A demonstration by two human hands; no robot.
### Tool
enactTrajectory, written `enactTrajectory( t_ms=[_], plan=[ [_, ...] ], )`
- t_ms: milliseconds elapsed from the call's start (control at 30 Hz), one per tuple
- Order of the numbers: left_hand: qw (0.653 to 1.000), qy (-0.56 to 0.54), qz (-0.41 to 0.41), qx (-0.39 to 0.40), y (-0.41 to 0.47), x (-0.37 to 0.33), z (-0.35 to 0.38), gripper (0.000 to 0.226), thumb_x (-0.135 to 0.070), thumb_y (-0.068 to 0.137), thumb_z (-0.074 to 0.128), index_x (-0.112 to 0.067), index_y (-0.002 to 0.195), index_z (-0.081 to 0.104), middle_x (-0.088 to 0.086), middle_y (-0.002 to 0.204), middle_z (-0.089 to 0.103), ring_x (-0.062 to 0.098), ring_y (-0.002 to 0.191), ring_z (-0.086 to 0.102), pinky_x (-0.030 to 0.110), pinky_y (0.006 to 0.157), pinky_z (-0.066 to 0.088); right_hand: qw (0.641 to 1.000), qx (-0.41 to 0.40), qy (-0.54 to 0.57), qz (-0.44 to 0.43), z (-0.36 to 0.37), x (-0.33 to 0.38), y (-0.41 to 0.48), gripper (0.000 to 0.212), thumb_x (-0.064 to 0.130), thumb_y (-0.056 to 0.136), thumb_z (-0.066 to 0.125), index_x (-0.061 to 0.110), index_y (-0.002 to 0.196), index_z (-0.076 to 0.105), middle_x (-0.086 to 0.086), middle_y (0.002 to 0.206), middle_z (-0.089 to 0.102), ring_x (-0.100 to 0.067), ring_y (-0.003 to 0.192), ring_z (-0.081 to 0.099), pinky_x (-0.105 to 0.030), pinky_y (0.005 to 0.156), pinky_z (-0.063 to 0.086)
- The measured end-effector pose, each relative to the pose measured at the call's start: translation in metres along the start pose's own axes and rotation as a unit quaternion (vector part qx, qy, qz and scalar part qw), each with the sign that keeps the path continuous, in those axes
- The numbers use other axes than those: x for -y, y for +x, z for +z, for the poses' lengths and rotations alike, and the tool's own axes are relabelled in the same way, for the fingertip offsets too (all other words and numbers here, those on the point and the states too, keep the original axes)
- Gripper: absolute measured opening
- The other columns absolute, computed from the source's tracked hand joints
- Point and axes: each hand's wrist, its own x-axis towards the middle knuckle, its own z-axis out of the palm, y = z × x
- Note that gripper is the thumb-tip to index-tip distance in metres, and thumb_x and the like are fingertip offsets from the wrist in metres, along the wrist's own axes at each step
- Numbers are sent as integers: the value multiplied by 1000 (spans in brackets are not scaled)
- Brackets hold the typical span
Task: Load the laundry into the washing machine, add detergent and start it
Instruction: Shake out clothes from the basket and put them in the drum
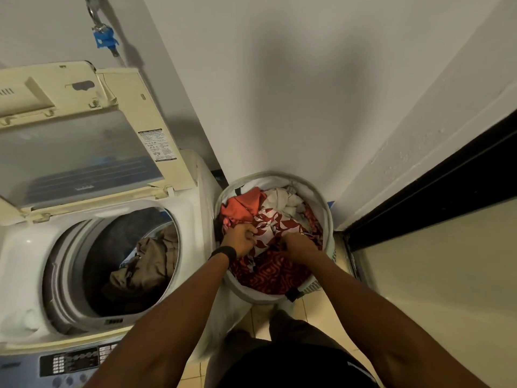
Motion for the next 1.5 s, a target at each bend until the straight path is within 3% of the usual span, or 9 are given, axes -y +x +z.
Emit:
enactTrajectory(
  t_ms=[233, 433, 533, 667, 800, 1067, 1233, 1367, 1500],
  plan=[
    [998, 57, -15, -13, 4, 20, 38, 89, -25, 83, 82, -26, 156, 31, 18, 155, 36, 42, 140, 43, 49, 115, 41, 997, 69, 11, -12, -33, -12, -16, 14, 29, 96, 62, 16, 95, 68, -3, 97, 66, -19, 91, 62, -33, 83, 52],
    [987, -34, 24, -158, 10, 9, 46, 10, -6, 93, 61, -13, 101, 58, 11, 90, 66, 35, 92, 65, 36, 75, 48, 997, 67, 38, 14, -56, -26, -34, 28, 40, 94, 64, 15, 82, 66, -5, 88, 67, -22, 85, 64, -37, 79, 52],
    [974, -136, 53, -173, 3, -20, 35, 7, -12, 99, 57, -13, 106, 57, 8, 91, 67, 25, 81, 62, 30, 67, 46, 997, 6, 76, 3, -52, -21, -30, 53, 40, 82, 77, 15, 127, 61, -7, 123, 64, -27, 114, 62, -38, 93, 52],
    [965, -180, 118, -147, -2, -53, 20, 37, -22, 100, 62, -17, 137, 58, -3, 124, 66, 17, 110, 62, 36, 102, 51, 966, -70, 246, -33, -44, 4, -27, 121, 52, 65, 88, 24, 159, 17, -2, 159, 39, -20, 142, 41, -44, 116, 40],
    [949, -234, 155, -146, -6, -61, 2, 19, -20, 93, 74, -14, 105, 61, 9, 95, 69, 26, 88, 66, 43, 84, 57, 949, -133, 282, -46, -50, 21, -27, 80, 35, 87, 80, 20, 153, 36, -2, 144, 57, -22, 129, 57, -31, 102, 45],
    [933, -272, 86, -222, -13, -23, -13, 47, -15, 90, 72, -32, 127, 47, 5, 123, 61, 26, 118, 60, 41, 105, 50, 902, -260, 344, 28, -76, 13, -36, 43, 40, 102, 56, 21, 140, 57, 5, 121, 64, -16, 111, 60, -34, 100, 47],
    [985, -170, -12, -12, -15, 4, -5, 95, -26, 83, 85, -23, 160, 29, 5, 148, 52, 26, 134, 51, 44, 117, 40, 865, -287, 410, 25, -86, 10, -43, 34, 48, 96, 57, 29, 123, 66, 12, 107, 70, -10, 100, 67, -25, 90, 55],
    [952, -298, 10, -62, -22, -10, 3, 32, -8, 94, 68, -22, 123, 71, 3, 119, 73, 26, 117, 66, 39, 106, 51, 931, -213, 295, -27, -87, 1, -49, 42, 46, 85, 70, 15, 114, 74, 4, 103, 71, -14, 97, 66, -30, 87, 57],
    [920, -388, 28, -45, -28, -25, 5, 23, -12, 92, 62, -22, 75, 74, 3, 91, 76, 29, 98, 68, 36, 92, 52, 991, -31, 124, -28, -93, -3, -53, 40, 27, 88, 77, 7, 123, 71, -2, 124, 57, -20, 118, 56, -29, 99, 46]
  ],
)
